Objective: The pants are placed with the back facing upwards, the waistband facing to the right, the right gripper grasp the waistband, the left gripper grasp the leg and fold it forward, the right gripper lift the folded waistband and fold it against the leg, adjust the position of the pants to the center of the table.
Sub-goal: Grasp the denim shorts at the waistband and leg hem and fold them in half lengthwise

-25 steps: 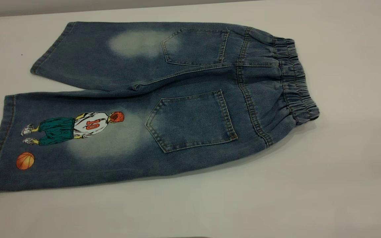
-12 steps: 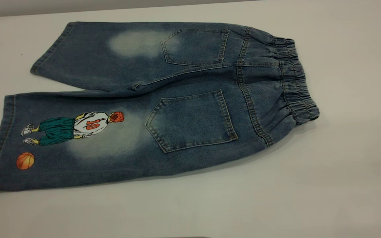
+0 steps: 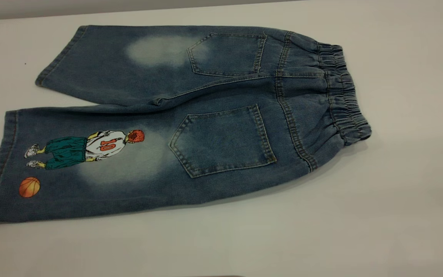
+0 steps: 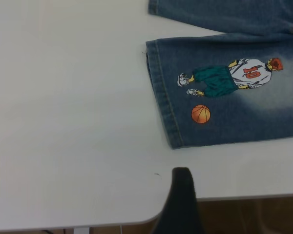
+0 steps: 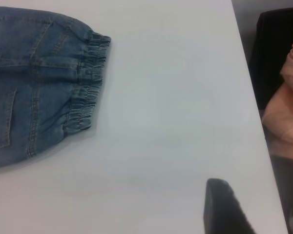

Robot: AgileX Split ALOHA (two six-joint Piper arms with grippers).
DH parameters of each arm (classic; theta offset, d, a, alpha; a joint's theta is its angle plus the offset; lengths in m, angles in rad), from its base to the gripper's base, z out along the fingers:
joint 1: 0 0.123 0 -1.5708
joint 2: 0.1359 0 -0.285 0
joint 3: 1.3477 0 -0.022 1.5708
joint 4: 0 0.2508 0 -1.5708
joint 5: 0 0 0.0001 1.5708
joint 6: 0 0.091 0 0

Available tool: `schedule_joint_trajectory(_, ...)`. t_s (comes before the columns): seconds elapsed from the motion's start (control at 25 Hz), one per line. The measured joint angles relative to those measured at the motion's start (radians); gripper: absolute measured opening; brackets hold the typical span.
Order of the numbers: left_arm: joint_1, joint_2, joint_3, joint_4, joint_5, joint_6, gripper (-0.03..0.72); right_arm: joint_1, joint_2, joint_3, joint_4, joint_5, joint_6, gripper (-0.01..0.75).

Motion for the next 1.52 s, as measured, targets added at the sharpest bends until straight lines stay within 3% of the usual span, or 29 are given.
schedule_joint_trajectory(0.72, 0.0, 0.0, 0.0, 0.0, 0.0, 0.0, 0.566, 0.0, 0.0, 0.0, 0.01, -0.002, 0.019, 0.251)
schedule_joint_trajectory(0.88, 0.0, 0.009, -0.007, 0.001, 0.0, -0.049, 0.566, 0.0, 0.001, -0.003, 0.022, -0.005, 0.019, 0.334)
schedule_joint_trajectory(0.96, 0.0, 0.053, -0.031, 0.002, -0.017, -0.08, 0.566, 0.0, 0.018, -0.02, 0.026, -0.008, 0.026, 0.423)
schedule_joint_trajectory(1.12, 0.0, 0.214, -0.096, 0.002, -0.094, -0.094, 0.566, 0.0, 0.112, -0.077, 0.028, -0.033, 0.063, 0.619)
schedule_joint_trajectory(1.2, 0.0, 0.311, -0.122, 0.001, -0.15, -0.097, 0.566, 0.0, 0.199, -0.101, 0.027, -0.062, 0.077, 0.668)
schedule_joint_trajectory(1.52, 0.0, 0.725, -0.155, -0.116, -0.47, -0.11, 0.566, 0.0, 0.625, -0.12, 0.14, -0.242, 0.048, 0.643)
